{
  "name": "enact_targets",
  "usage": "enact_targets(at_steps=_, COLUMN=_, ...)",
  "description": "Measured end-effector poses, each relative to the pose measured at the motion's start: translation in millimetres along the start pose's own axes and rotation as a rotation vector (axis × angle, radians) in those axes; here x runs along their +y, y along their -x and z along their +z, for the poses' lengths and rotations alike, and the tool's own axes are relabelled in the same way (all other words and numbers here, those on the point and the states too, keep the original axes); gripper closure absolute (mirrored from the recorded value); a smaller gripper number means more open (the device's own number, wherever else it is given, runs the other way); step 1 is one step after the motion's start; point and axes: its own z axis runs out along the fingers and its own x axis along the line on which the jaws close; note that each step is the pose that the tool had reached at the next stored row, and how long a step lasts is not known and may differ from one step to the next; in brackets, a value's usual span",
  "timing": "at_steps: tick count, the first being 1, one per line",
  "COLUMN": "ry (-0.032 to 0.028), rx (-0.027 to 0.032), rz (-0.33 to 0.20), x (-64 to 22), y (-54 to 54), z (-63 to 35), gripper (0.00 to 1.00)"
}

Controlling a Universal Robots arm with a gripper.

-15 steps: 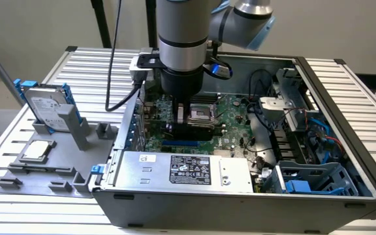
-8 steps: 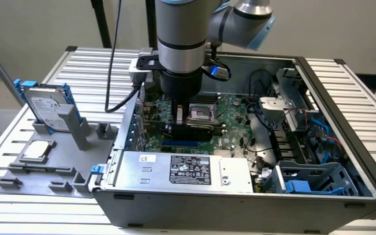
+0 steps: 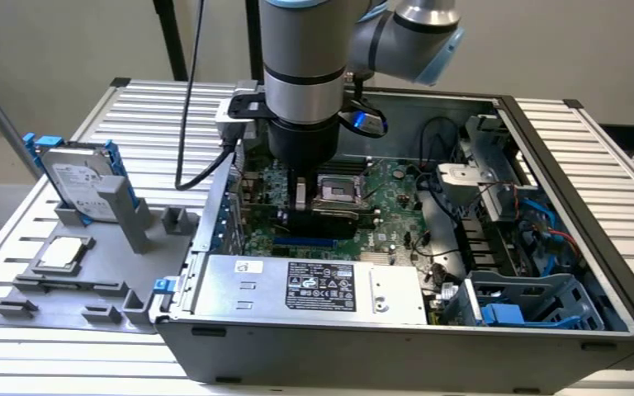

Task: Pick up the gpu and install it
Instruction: 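Insert the gpu into the slot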

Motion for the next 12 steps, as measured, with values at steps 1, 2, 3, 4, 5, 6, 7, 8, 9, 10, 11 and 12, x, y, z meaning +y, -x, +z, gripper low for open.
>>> enact_targets(at_steps=1, ry=-0.0001, rx=-0.0003, rz=0.0, x=0.0, y=0.1, z=0.2, gripper=0.73)
enact_targets(at_steps=2, ry=0.0, rx=-0.0006, rz=0.0, x=0.0, y=0.1, z=0.2, gripper=0.73)
enact_targets(at_steps=3, ry=-0.0001, rx=-0.0011, rz=0.0, x=0.0, y=0.2, z=0.3, gripper=0.73)
enact_targets(at_steps=4, ry=-0.0001, rx=-0.0018, rz=0.0, x=0.0, y=0.3, z=0.5, gripper=0.73)
enact_targets(at_steps=5, ry=-0.0001, rx=-0.0026, rz=0.0, x=0.0, y=0.4, z=0.6, gripper=0.73)
enact_targets(at_steps=6, ry=0.0, rx=-0.003, rz=0.0, x=0.0, y=0.4, z=0.7, gripper=0.73)
enact_targets(at_steps=7, ry=-0.0001, rx=-0.0038, rz=0.0, x=0.0, y=0.4, z=1.1, gripper=0.73)
enact_targets(at_steps=8, ry=-0.0002, rx=-0.004, rz=0.0, x=0.1, y=0.4, z=1.6, gripper=0.73)
enact_targets(at_steps=9, ry=-0.0001, rx=-0.0039, rz=0.0, x=0.1, y=0.4, z=2.1, gripper=0.73)
enact_targets(at_steps=10, ry=0.0, rx=-0.0039, rz=0.0, x=0.2, y=0.3, z=2.7, gripper=0.73)
enact_targets(at_steps=11, ry=0.0, rx=-0.004, rz=0.0, x=0.4, y=0.3, z=3.4, gripper=0.73)
enact_targets(at_steps=12, ry=0.0, rx=-0.004, rz=0.0, x=0.5, y=0.3, z=3.9, gripper=0.73)
